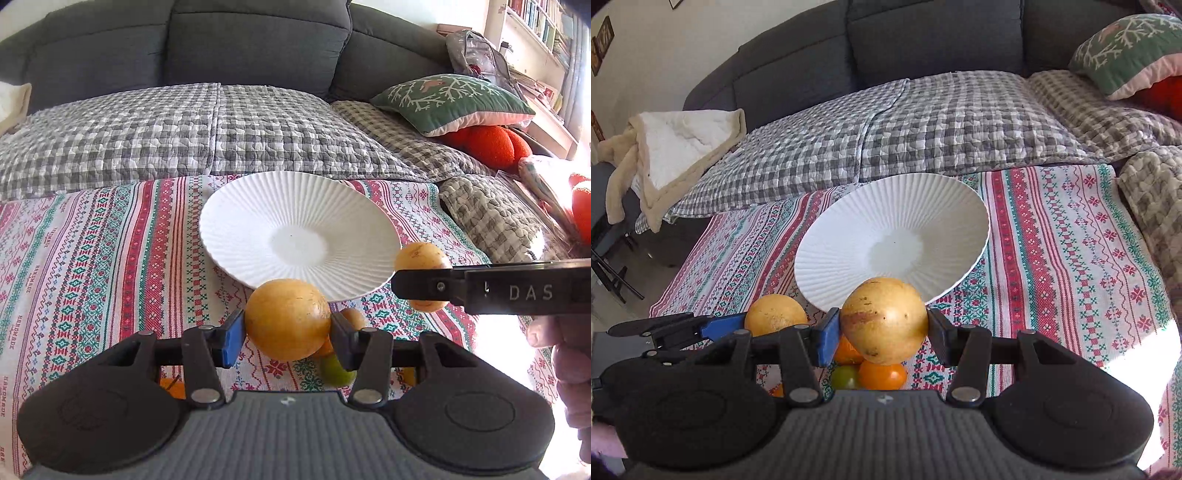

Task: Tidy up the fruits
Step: 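Lift both held yellow fruits and carry them over the white plate, then lower both fruits onto the plate and open both tools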

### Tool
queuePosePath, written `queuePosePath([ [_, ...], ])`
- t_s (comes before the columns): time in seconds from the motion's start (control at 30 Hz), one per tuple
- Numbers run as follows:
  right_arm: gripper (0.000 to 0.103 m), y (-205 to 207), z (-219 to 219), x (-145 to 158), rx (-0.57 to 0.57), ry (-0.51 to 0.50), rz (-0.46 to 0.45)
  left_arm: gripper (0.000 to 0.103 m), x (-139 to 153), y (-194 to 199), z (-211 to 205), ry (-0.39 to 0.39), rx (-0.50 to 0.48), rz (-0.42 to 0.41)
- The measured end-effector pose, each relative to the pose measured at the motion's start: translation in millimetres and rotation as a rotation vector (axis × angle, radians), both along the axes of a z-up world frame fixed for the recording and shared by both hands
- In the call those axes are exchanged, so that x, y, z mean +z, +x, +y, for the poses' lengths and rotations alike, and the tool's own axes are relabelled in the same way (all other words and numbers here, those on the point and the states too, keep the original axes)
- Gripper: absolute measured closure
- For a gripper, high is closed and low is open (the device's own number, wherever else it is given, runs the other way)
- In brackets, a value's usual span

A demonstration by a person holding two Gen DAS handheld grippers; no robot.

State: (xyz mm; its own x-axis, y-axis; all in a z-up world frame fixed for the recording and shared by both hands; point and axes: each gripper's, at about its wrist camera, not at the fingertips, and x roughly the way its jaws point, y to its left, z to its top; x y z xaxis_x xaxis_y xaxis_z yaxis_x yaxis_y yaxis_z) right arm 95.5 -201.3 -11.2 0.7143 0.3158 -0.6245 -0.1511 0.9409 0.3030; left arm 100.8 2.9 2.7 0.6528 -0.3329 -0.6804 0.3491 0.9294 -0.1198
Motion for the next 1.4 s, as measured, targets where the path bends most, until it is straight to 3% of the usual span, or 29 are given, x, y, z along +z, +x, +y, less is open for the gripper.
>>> queuePosePath([
  [0.17, 0.057, 26, -13, 4, -0.007, 0.021, -0.013, 0.074, -1, 22, -9, 0.025, -0.011, -0.018],
  [0.73, 0.057, 97, -18, -25, 0.012, -0.001, 0.036, 0.074, -36, 92, -44, 0.067, -0.053, -0.029],
  [1.4, 0.056, 111, -18, -34, 0.004, 0.031, 0.054, 0.073, -43, 113, -53, 0.045, -0.081, -0.035],
])
